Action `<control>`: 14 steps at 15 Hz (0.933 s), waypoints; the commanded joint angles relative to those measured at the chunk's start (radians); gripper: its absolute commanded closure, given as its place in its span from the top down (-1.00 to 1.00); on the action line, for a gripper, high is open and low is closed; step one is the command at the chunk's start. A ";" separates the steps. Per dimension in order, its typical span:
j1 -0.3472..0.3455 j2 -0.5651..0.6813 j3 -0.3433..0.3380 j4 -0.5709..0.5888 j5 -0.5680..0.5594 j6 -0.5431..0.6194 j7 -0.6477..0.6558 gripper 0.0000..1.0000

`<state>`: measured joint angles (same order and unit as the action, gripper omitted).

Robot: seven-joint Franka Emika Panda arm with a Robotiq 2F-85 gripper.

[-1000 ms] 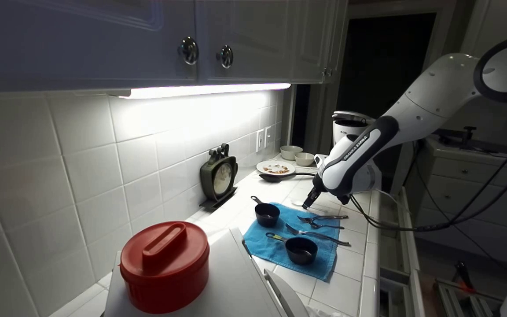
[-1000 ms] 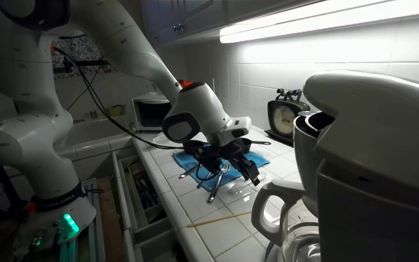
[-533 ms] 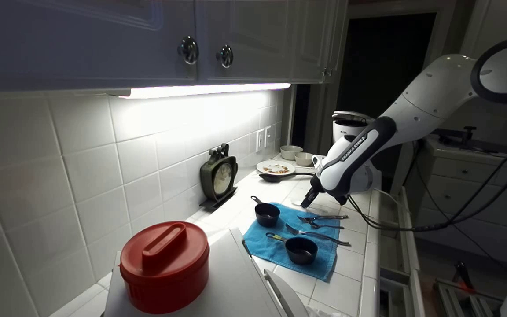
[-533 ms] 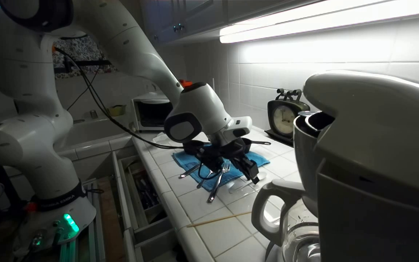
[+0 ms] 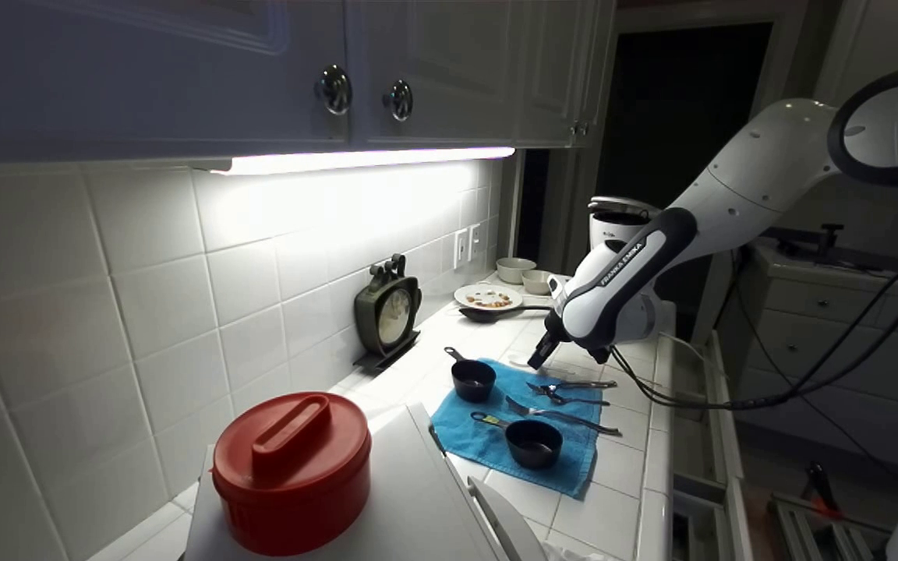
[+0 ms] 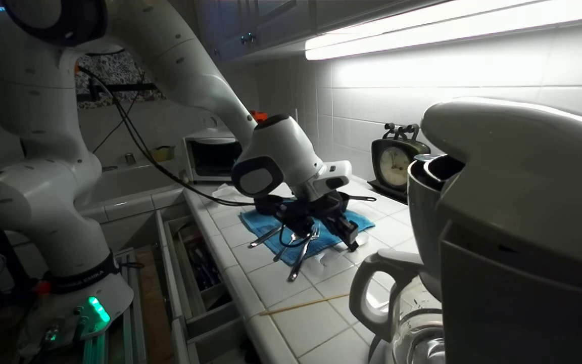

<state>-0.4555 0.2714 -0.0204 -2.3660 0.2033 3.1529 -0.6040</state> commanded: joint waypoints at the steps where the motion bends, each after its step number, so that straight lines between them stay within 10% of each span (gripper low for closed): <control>1: -0.019 0.005 0.038 0.007 0.009 0.007 -0.014 -0.84; 13: -0.061 -0.058 0.111 -0.022 0.003 0.014 -0.022 -0.86; 14: -0.067 -0.055 0.118 -0.020 0.006 0.015 -0.023 -0.36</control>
<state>-0.4971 0.2384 0.0750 -2.3659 0.2034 3.1529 -0.6041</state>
